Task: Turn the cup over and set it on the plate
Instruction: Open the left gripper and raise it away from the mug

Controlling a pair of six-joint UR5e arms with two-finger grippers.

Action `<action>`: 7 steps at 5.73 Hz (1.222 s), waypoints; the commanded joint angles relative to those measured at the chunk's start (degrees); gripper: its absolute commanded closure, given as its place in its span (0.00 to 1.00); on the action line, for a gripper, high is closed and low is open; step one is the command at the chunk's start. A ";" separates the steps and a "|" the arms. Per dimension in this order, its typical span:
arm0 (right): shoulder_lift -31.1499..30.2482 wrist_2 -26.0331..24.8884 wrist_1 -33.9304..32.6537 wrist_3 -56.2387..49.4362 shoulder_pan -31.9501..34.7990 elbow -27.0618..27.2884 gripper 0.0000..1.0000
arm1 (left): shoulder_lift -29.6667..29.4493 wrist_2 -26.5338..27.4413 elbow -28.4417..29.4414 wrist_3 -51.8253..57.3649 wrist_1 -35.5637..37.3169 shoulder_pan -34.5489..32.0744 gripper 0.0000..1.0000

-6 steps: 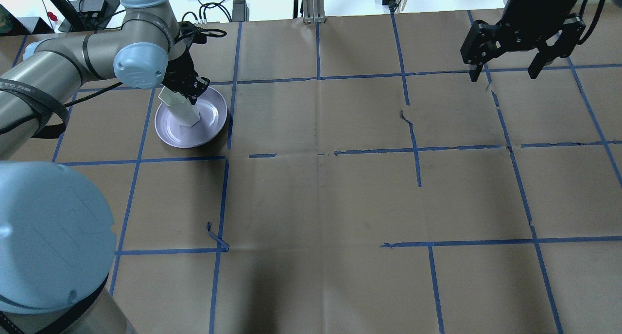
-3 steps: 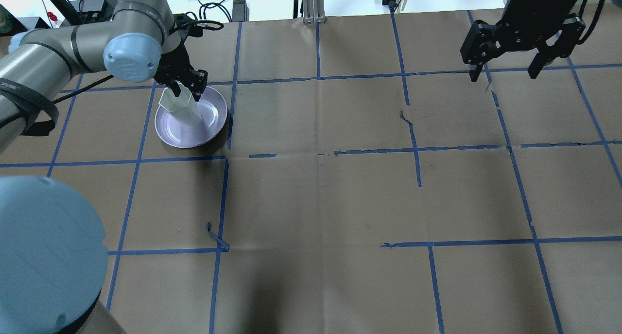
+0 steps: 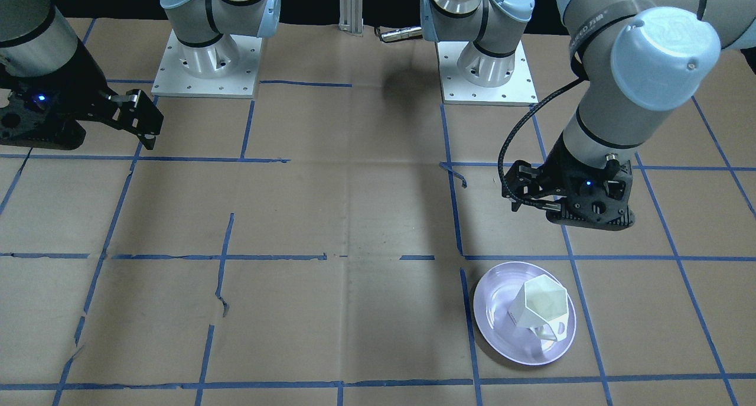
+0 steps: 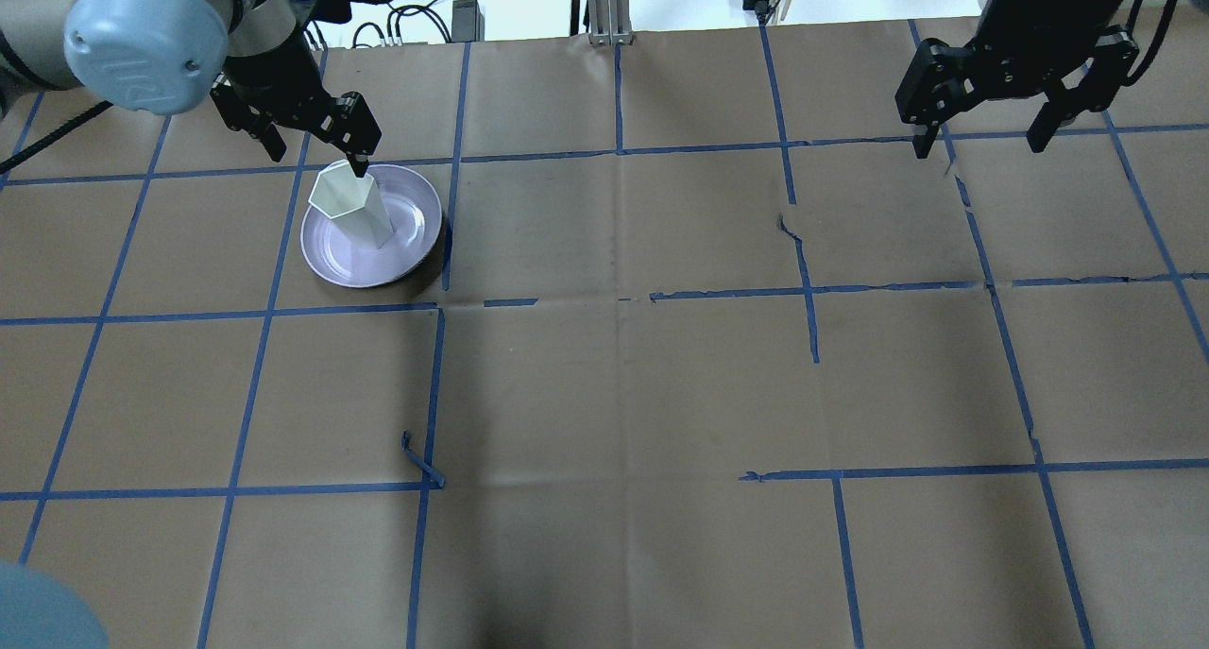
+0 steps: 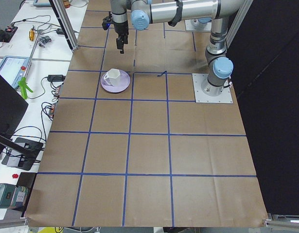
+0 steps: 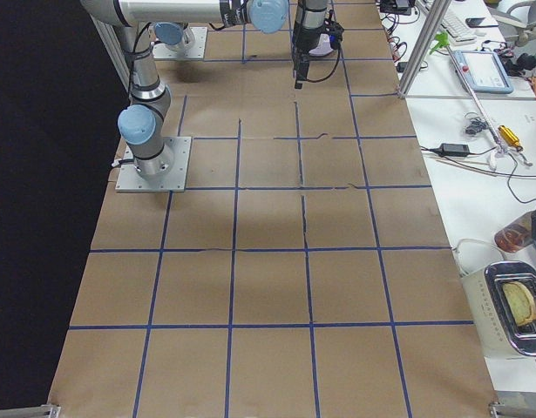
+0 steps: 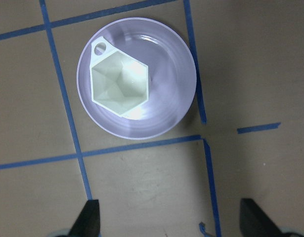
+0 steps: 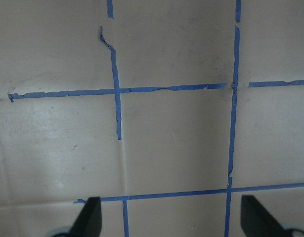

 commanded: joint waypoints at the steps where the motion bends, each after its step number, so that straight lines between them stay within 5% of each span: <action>1: 0.00 0.00 0.01 0.00 0.00 0.00 0.00 | 1.90 -1.72 0.15 -9.42 -1.87 -5.52 0.01; 7: 0.00 0.00 -0.08 0.00 0.00 0.00 0.00 | 5.15 -3.75 -1.34 -10.35 -2.31 -5.90 0.01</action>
